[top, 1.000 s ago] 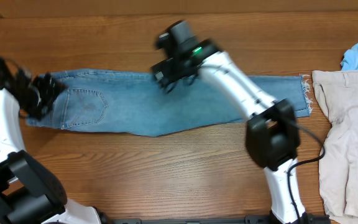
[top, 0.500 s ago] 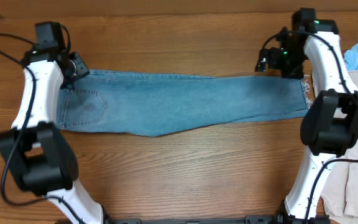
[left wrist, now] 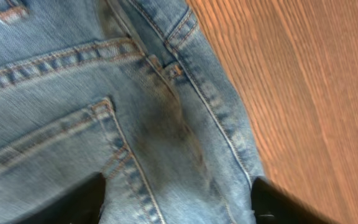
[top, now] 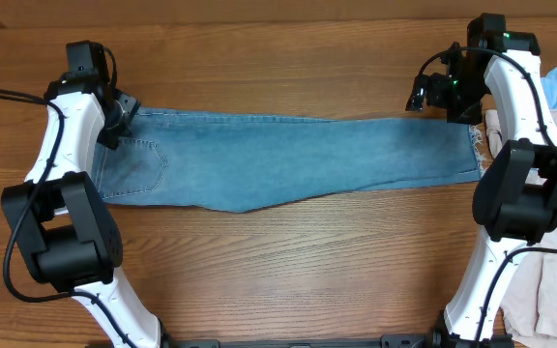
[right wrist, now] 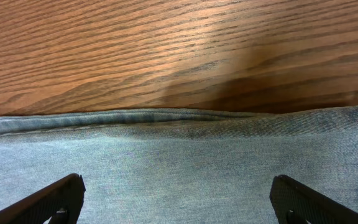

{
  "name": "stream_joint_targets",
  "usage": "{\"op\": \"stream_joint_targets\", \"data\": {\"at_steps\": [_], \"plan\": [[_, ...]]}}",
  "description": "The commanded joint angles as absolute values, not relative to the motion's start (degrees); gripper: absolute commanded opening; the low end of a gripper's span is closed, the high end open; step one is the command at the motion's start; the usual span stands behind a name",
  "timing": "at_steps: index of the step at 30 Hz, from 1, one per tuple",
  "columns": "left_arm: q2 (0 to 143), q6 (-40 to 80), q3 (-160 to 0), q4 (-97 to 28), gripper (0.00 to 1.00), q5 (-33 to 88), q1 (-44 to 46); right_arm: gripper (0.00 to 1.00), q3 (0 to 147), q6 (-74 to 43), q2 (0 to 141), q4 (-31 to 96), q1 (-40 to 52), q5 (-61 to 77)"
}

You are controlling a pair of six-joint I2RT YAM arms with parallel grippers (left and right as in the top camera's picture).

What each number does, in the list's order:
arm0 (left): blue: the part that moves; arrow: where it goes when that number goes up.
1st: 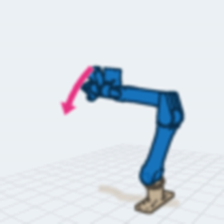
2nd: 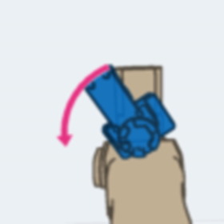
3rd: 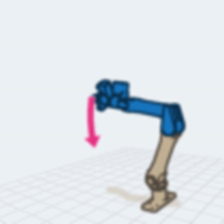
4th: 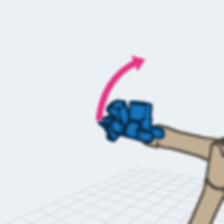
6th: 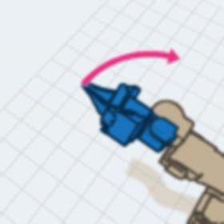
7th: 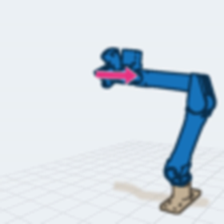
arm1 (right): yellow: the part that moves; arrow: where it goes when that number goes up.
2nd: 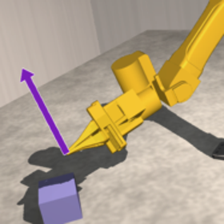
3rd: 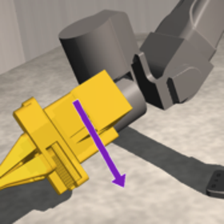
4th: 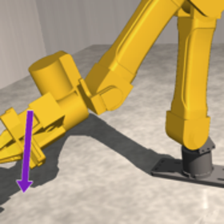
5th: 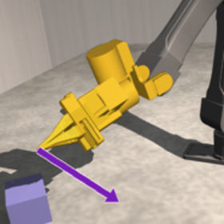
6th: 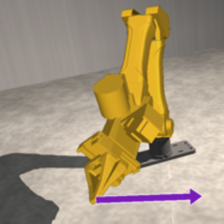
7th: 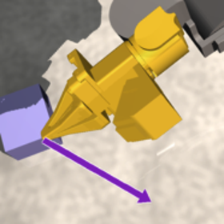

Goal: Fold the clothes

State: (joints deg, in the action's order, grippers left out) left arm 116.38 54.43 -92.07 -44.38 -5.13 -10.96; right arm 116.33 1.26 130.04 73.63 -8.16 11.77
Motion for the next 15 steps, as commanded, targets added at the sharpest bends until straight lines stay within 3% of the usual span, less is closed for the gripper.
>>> {"op": "stream_joint_targets", "data": {"at_steps": [1, 7, 11, 15], "plan": [[116.5, 53.0, -92.7, -42.8, 1.0, -4.0, -10.8, 1.0, 116.7, 1.0, 129.9, 73.6, -8.1, 12.0], [116.5, 64.6, -93.6, -43.3, 0.97, -3.2, -10.9, 1.0, 116.7, 1.0, 129.9, 73.6, -8.1, 12.0], [116.6, 63.9, -101.8, -48.9, 0.96, -4.3, -10.9, 1.0, 116.7, 1.0, 129.9, 73.6, -8.1, 12.0], [118.5, 64.3, -102.0, -50.2, 0.78, -6.8, -10.8, 1.0, 116.7, 1.0, 129.9, 73.6, -8.1, 12.0]]}}
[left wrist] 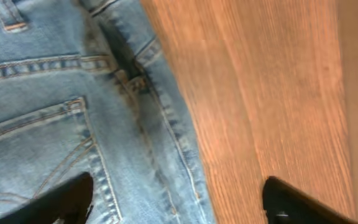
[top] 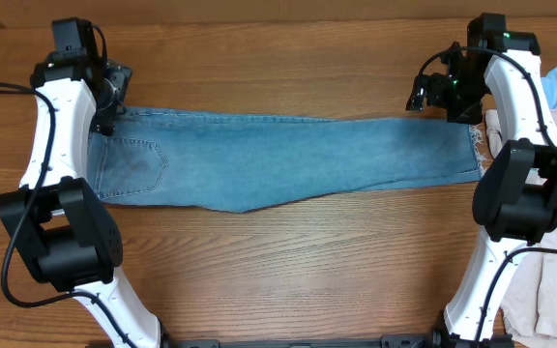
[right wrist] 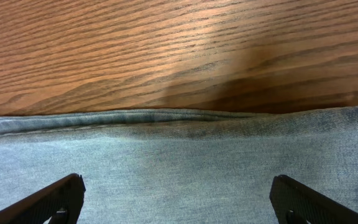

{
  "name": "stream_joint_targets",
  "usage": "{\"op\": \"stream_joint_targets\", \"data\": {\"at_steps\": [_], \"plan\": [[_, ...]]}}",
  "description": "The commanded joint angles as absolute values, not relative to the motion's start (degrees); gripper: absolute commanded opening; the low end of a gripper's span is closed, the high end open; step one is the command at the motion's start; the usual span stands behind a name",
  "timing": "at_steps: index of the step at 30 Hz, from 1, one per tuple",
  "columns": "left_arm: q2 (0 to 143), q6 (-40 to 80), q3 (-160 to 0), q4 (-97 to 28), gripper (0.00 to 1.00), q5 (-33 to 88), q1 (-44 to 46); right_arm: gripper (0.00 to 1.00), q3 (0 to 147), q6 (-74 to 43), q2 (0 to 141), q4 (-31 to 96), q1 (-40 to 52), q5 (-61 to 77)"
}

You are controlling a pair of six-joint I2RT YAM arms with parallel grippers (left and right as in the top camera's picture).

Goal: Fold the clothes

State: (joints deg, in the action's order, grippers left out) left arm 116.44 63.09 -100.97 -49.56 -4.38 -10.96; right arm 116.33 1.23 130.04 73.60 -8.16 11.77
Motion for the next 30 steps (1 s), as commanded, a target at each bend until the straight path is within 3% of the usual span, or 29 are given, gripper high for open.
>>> {"op": "stream_joint_targets", "data": {"at_steps": [1, 5, 7, 10, 11, 15, 20, 21, 22, 23, 24, 26, 28, 30], "plan": [[119.7, 64.4, -102.0, -50.6, 0.79, -6.9, -10.8, 1.0, 116.7, 1.0, 129.9, 73.6, -8.1, 12.0], [126.8, 67.0, -102.0, -52.4, 0.82, -5.4, -10.8, 1.0, 116.7, 1.0, 129.9, 73.6, -8.1, 12.0], [127.6, 67.3, -102.0, -52.6, 0.76, -5.4, -10.9, 1.0, 116.7, 1.0, 129.9, 73.6, -8.1, 12.0], [127.6, 67.8, -102.1, -52.5, 0.38, -5.1, -10.9, 1.0, 116.7, 1.0, 129.9, 73.6, -8.1, 12.0], [127.6, 67.8, -102.3, -52.5, 0.32, -4.4, -10.9, 1.0, 116.7, 1.0, 129.9, 73.6, -8.1, 12.0], [127.6, 67.7, -107.8, -56.8, 0.34, -3.5, -10.9, 1.0, 116.7, 1.0, 129.9, 73.6, -8.1, 12.0], [127.6, 66.5, -113.4, -61.1, 0.06, -5.0, -10.8, 1.0, 116.7, 1.0, 129.9, 73.6, -8.1, 12.0], [127.6, 66.4, -113.4, -61.4, 0.12, -5.1, -10.8, 1.0, 116.7, 1.0, 129.9, 73.6, -8.1, 12.0], [127.6, 66.4, -113.4, -61.8, 0.34, -5.5, -10.8, 1.0, 116.7, 1.0, 129.9, 73.6, -8.1, 12.0], [127.6, 66.4, -113.4, -62.4, 0.47, -6.3, -10.8, 1.0, 116.7, 1.0, 129.9, 73.6, -8.1, 12.0], [127.8, 66.4, -113.3, -62.8, 0.52, -6.6, -10.8, 1.0, 116.7, 1.0, 129.9, 73.6, -8.1, 12.0], [128.6, 66.5, -113.0, -63.3, 0.56, -6.5, -10.8, 1.0, 116.7, 1.0, 129.9, 73.6, -8.1, 12.0], [129.5, 66.5, -113.0, -63.5, 0.55, -6.6, -10.8, 1.0, 116.7, 1.0, 129.9, 73.6, -8.1, 12.0], [130.4, 66.5, -113.0, -63.4, 0.42, -6.6, -10.8, 1.0, 116.7, 1.0, 129.9, 73.6, -8.1, 12.0]]}}
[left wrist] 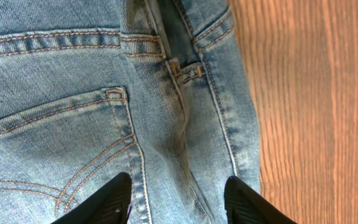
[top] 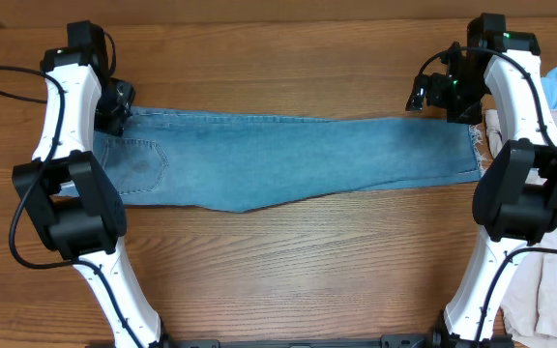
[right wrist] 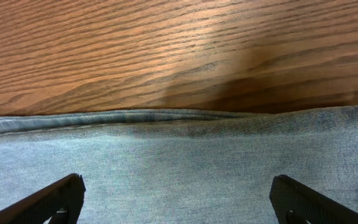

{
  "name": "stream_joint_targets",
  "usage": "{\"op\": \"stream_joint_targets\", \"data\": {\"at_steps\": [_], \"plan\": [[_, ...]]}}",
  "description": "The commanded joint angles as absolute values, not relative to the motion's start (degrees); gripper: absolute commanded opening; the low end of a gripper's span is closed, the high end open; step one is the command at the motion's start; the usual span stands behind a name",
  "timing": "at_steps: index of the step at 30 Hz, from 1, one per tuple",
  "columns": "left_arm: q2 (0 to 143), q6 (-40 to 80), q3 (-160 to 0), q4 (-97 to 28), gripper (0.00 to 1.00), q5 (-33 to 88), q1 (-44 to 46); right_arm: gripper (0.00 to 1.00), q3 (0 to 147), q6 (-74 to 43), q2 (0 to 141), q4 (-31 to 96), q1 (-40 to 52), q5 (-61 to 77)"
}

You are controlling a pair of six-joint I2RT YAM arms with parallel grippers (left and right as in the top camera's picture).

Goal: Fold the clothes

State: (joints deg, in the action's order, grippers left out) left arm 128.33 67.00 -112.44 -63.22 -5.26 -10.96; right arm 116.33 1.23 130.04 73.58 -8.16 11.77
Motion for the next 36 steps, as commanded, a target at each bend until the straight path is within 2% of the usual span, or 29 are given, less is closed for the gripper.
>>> {"op": "stream_joint_targets", "data": {"at_steps": [1, 3, 6, 9, 10, 11, 12, 15, 16, 17, 18, 19, 21, 29, 31, 36], "plan": [[130.7, 66.4, -113.0, -63.5, 0.3, -6.6, -10.8, 1.0, 116.7, 1.0, 129.9, 73.6, -8.1, 12.0], [131.0, 66.4, -113.0, -63.8, 0.25, -6.6, -10.8, 1.0, 116.7, 1.0, 129.9, 73.6, -8.1, 12.0], [131.2, 66.2, -113.0, -64.1, 0.33, -6.8, -10.8, 1.0, 116.7, 1.0, 129.9, 73.6, -8.1, 12.0], [132.0, 65.6, -112.9, -64.9, 0.32, -8.0, -10.8, 1.0, 116.7, 1.0, 129.9, 73.6, -8.1, 12.0], [132.1, 65.6, -112.7, -64.9, 0.28, -8.2, -10.8, 1.0, 116.7, 1.0, 129.9, 73.6, -8.1, 12.0], [132.2, 65.6, -112.7, -64.7, 0.19, -8.1, -10.8, 1.0, 116.7, 1.0, 129.9, 73.6, -8.1, 12.0], [132.2, 65.6, -112.7, -64.7, 0.14, -8.1, -10.8, 1.0, 116.7, 1.0, 129.9, 73.6, -8.1, 12.0], [132.2, 65.6, -112.7, -64.7, 0.13, -7.9, -10.8, 1.0, 116.7, 1.0, 129.9, 73.6, -8.1, 12.0], [132.2, 65.5, -112.7, -64.7, 0.18, -8.0, -10.8, 1.0, 116.7, 1.0, 129.9, 73.6, -8.1, 12.0], [132.2, 65.6, -112.7, -64.7, 0.34, -8.0, -10.8, 1.0, 116.7, 1.0, 129.9, 73.6, -8.1, 12.0], [132.2, 65.6, -112.7, -64.6, 0.43, -8.1, -10.8, 1.0, 116.7, 1.0, 129.9, 73.6, -8.1, 12.0], [132.3, 65.6, -112.7, -64.5, 0.43, -8.2, -10.8, 1.0, 116.7, 1.0, 129.9, 73.6, -8.1, 12.0], [132.5, 65.6, -112.7, -64.1, 0.34, -8.8, -10.8, 1.0, 116.7, 1.0, 129.9, 73.6, -8.1, 12.0], [132.5, 64.3, -112.7, -63.9, 0.12, -9.5, -10.8, 1.0, 116.7, 1.0, 129.9, 73.6, -8.1, 12.0], [132.5, 64.3, -112.7, -63.7, 0.04, -9.4, -10.8, 1.0, 116.7, 1.0, 129.9, 73.6, -8.1, 12.0], [132.4, 62.5, -116.9, -63.8, 0.04, -5.5, -10.8, 1.0, 116.7, 1.0, 129.9, 73.6, -8.1, 12.0]]}}
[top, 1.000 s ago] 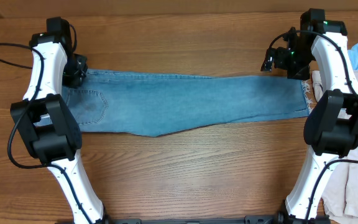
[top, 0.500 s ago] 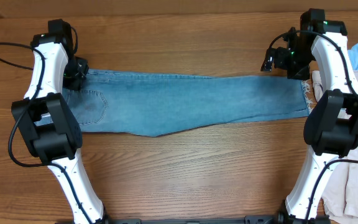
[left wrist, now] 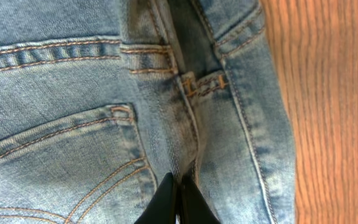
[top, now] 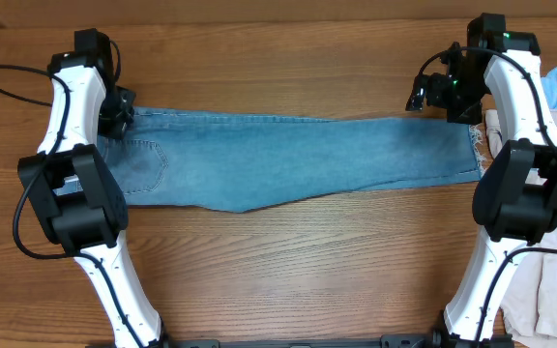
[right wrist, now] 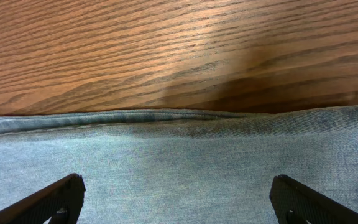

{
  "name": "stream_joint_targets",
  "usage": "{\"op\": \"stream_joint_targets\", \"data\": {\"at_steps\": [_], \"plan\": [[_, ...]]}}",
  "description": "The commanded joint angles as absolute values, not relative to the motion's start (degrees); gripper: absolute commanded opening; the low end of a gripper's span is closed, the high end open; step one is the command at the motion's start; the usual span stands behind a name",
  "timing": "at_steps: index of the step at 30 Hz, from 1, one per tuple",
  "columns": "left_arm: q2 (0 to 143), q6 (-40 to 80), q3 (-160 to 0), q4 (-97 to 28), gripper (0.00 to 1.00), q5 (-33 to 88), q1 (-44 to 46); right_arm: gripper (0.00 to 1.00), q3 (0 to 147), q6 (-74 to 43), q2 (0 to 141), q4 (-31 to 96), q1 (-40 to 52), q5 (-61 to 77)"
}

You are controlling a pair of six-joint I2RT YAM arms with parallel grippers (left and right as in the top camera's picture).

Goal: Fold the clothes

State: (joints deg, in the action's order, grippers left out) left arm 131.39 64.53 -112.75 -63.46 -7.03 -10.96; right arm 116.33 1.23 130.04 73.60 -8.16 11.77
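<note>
Light blue jeans lie flat, folded lengthwise, stretched across the table with the waist at the left and the frayed hems at the right. My left gripper sits at the waist's far corner. In the left wrist view it is shut on a pinched ridge of denim along the seat seam, beside the back pocket. My right gripper hovers over the far edge of the leg end. Its fingers stand wide open above the denim, holding nothing.
A heap of pale clothes lies at the right edge, with a light blue cloth behind it. A black cable loops at the far left. Bare wood table stretches in front of the jeans.
My left gripper's fingers, part open over the seat seam before, are now shut together on a ridge of denim there. The right gripper and the jeans have not moved.
My left gripper was wide open over the waist corner, then over the jeans' edge and bare wood further left. After that it stood over the seat seam with fingers narrowed, and now it pinches the denim. The right gripper stayed open over the leg end throughout.
</note>
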Motion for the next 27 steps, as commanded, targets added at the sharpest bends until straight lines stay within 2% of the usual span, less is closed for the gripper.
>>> {"op": "stream_joint_targets", "data": {"at_steps": [1, 12, 20, 21, 22, 23, 27], "plan": [[132.4, 62.5, -118.5, -64.6, 0.04, -5.6, -10.8, 1.0, 116.7, 1.0, 129.9, 73.6, -8.1, 12.0], [133.7, 62.6, -121.9, -63.8, 0.04, -9.1, -10.8, 1.0, 116.7, 1.0, 129.9, 73.6, -8.1, 12.0], [142.6, 60.7, -121.6, -62.3, 0.04, -9.6, -9.7, 1.0, 116.7, 1.0, 129.9, 73.6, -8.1, 12.0], [142.6, 59.2, -121.8, -62.1, 0.21, -9.6, -9.5, 1.0, 116.7, 1.0, 129.9, 73.6, -8.1, 12.0], [142.4, 57.7, -122.5, -62.2, 0.53, -9.6, -9.6, 1.0, 116.7, 1.0, 129.9, 73.6, -8.1, 12.0], [142.0, 55.1, -124.3, -63.0, 1.0, -9.5, -9.6, 1.0, 116.7, 1.0, 129.9, 73.6, -8.1, 12.0], [138.8, 50.7, -135.4, -70.7, 1.0, -9.6, -9.5, 1.0, 116.7, 1.0, 129.9, 73.6, -8.1, 12.0]]}}
